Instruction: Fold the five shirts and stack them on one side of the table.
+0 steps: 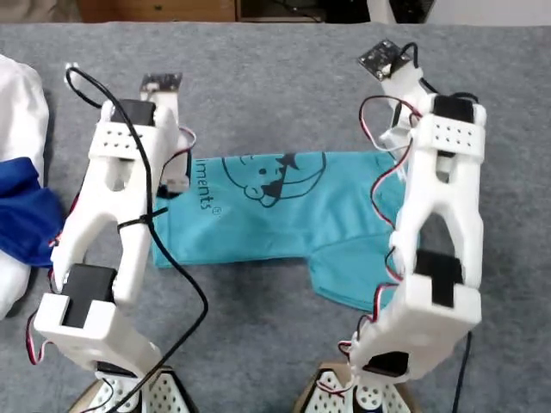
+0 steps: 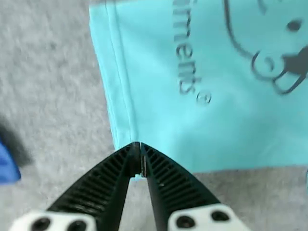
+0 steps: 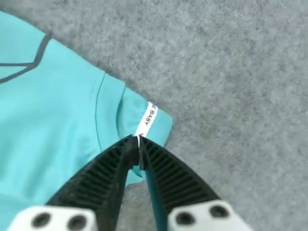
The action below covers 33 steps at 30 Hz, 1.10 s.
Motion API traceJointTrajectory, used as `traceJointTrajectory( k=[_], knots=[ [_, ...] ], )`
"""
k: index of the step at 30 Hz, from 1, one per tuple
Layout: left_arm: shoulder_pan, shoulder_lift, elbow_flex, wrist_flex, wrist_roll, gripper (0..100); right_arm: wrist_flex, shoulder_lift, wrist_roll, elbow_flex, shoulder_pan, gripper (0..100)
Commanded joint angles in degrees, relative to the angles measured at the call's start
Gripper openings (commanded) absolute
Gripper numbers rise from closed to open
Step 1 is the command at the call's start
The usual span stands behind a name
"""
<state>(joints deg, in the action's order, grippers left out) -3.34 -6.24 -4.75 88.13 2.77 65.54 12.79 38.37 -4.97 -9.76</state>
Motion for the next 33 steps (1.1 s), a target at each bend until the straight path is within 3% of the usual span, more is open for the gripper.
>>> traceJointTrajectory(
  k=[1,4,10,23,26,33],
  knots=[
    [0.4,-0.4,-3.5,-5.3,0.1,2,-4.7,-3.8,0.6,4.0,1.4,1.9],
    [0.4,-6.2,-3.3,-9.1,-0.9,2,-9.4,-2.0,0.3,7.8,3.5,1.9],
    [0.7,-17.1,-2.0,-8.9,-2.8,2,-14.7,7.2,-1.1,7.1,7.1,1.9],
    [2.7,-17.8,5.8,-14.7,-2.4,2,-12.9,18.4,-1.2,-2.9,4.7,1.9],
    [3.2,-17.7,3.6,-13.8,-2.4,2,-11.5,16.1,-1.2,-3.1,4.9,1.9],
    [3.3,-17.7,-13.0,-3.6,-2.5,2,-7.8,9.5,-1.5,-2.9,4.9,1.9]
  ],
)
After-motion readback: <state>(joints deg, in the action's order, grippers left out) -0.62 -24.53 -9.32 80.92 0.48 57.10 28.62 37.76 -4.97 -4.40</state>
